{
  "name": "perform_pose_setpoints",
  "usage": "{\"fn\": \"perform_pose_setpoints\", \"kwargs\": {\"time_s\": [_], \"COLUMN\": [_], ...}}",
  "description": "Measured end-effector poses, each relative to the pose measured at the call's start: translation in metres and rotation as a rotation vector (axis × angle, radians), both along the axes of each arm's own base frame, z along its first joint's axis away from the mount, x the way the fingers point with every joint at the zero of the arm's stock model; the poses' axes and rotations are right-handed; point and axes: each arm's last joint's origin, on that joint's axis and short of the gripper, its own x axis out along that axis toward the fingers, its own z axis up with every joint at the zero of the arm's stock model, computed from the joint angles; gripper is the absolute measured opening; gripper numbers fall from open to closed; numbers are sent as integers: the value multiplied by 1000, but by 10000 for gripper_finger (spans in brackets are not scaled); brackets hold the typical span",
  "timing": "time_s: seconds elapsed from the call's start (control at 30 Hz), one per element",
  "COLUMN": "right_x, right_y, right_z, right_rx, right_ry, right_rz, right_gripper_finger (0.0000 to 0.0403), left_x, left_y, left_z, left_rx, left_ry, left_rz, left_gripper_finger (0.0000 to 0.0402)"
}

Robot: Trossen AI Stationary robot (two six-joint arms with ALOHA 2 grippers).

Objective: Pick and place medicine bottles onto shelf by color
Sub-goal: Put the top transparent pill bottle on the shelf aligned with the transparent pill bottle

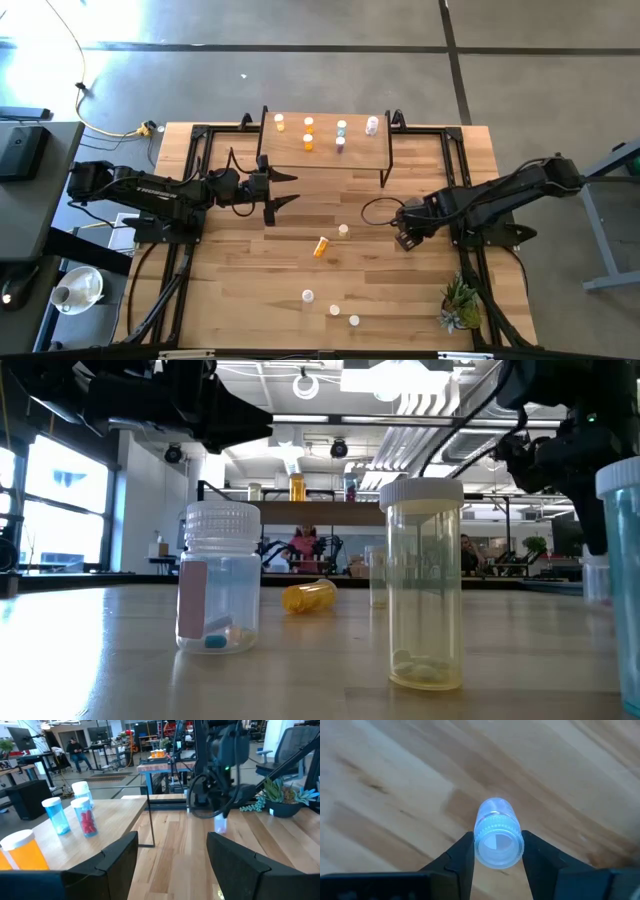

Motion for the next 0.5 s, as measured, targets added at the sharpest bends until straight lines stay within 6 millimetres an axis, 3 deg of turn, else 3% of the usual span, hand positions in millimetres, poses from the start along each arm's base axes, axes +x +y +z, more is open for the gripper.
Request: {"fn": "perform_pose_setpoints", "kwargs": {"time_s": [0.27,0.5], "right_x": [23,40], "right_y": [-2,-24], "right_z": [35,76], "right_rx": [-11,-127], "right_ry": [-188,-340], "right_rz": [60,138], "right_gripper_finger": [120,120], "left_x": [-1,-1], "left_y": [2,2], "left_z": [-2,-4], "left_rx": [2,-2], "left_ry": [18,42], "left_rz": [66,68], "left_gripper_finger": [227,227]}}
